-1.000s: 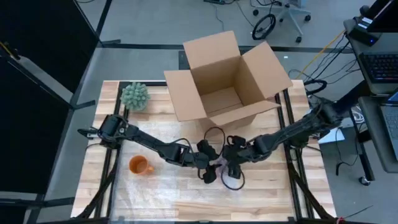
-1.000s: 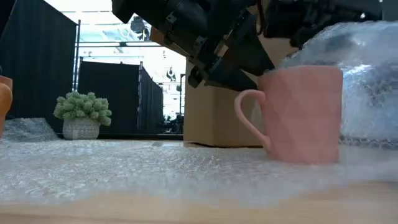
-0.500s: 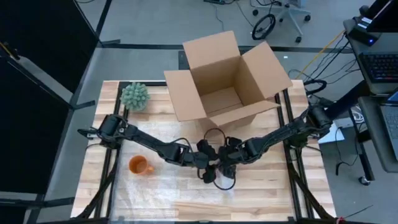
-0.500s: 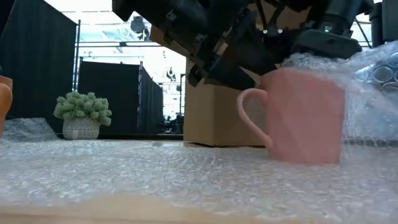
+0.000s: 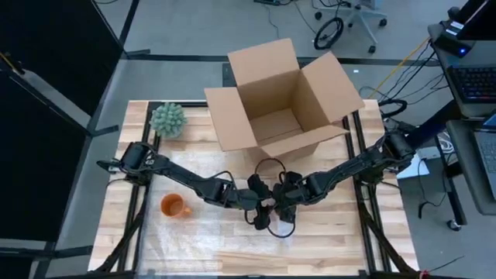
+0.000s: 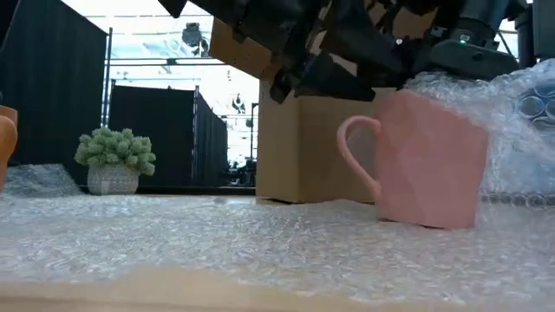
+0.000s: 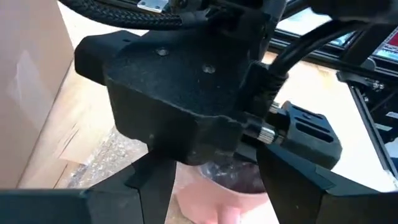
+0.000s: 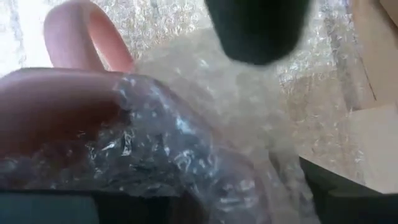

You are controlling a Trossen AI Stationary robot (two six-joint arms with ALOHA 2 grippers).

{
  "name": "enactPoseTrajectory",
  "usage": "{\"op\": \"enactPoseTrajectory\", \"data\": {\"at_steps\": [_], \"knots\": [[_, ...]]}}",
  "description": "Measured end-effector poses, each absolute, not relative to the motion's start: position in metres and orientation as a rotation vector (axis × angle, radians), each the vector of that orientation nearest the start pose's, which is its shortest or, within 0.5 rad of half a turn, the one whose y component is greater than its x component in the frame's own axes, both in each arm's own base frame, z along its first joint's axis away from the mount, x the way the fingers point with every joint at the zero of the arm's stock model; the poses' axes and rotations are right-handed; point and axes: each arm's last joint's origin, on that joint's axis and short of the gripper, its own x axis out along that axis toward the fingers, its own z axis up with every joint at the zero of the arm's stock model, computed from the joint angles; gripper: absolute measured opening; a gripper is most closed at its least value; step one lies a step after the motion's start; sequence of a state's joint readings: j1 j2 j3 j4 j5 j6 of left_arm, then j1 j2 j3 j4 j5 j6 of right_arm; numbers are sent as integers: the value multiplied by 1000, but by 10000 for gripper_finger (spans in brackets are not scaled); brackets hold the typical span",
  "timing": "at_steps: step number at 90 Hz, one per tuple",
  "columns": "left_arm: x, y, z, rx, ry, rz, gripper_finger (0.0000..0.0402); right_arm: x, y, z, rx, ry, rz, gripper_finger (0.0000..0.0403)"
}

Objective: Wrap mug
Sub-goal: Wrap the pink mug with bubble wrap

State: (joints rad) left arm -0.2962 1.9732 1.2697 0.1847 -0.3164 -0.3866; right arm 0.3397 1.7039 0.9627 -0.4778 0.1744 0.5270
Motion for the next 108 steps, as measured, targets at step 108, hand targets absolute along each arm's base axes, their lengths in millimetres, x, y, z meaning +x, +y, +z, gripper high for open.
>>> {"op": "enactPoseTrajectory", "data": {"at_steps": [108], "knots": [[421, -109, 156, -223, 565, 160, 207, 300, 113, 262, 69, 1240, -148, 201]]}}
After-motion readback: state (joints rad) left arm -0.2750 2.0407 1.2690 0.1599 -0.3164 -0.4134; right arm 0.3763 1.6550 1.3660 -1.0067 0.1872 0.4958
